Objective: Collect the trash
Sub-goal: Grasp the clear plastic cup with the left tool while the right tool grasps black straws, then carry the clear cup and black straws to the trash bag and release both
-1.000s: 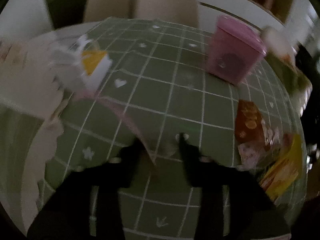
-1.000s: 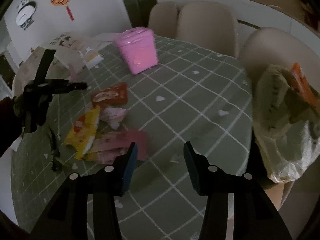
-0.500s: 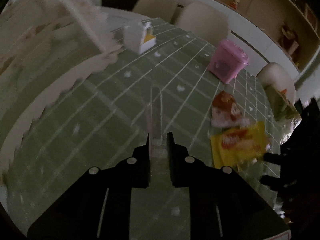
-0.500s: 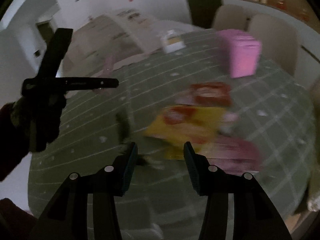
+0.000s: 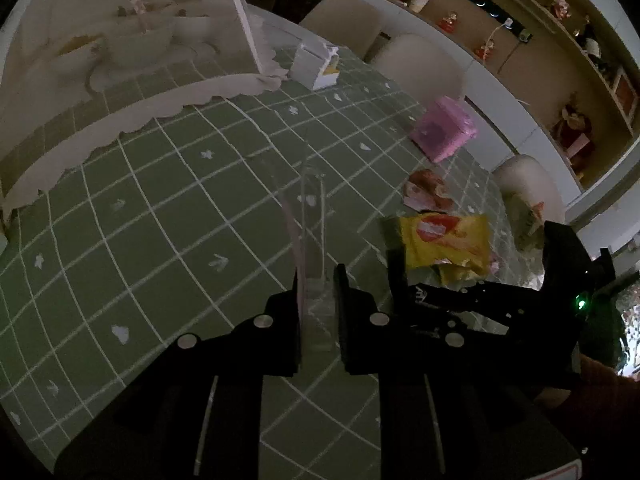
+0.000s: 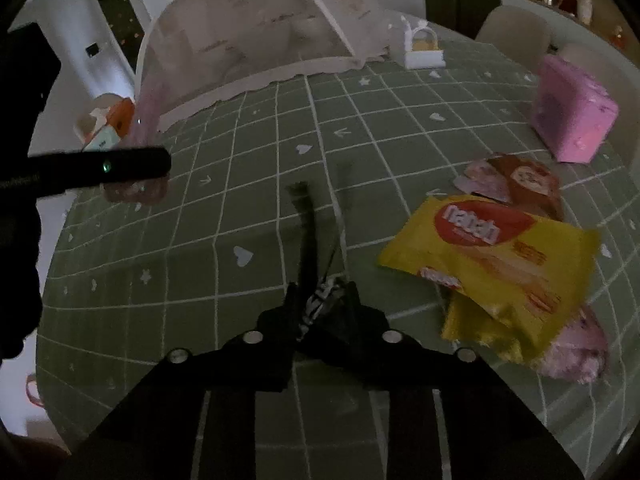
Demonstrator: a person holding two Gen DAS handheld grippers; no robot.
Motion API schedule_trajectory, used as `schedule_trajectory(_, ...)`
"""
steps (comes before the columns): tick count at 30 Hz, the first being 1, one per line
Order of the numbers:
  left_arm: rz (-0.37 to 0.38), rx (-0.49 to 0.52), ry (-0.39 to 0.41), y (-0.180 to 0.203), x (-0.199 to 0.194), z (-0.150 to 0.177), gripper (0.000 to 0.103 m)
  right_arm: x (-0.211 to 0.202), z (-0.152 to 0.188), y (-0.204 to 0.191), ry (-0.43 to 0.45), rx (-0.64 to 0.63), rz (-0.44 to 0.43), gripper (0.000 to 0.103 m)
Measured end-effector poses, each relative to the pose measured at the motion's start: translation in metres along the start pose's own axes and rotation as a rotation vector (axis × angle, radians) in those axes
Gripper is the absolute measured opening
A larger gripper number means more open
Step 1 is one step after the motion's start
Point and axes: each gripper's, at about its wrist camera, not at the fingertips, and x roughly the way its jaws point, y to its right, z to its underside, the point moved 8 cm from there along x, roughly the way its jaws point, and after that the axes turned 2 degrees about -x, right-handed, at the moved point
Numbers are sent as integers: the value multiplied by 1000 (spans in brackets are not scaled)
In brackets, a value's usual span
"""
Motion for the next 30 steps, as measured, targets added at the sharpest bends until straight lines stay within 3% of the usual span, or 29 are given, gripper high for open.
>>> schedule_trajectory(16, 93, 193, -20, 120, -6, 10, 14, -164, 16, 63, 268, 149, 201, 14)
schedule_trajectory(30, 209, 367, -3, 284, 23, -6, 14, -272, 72, 171, 388, 283, 344, 14)
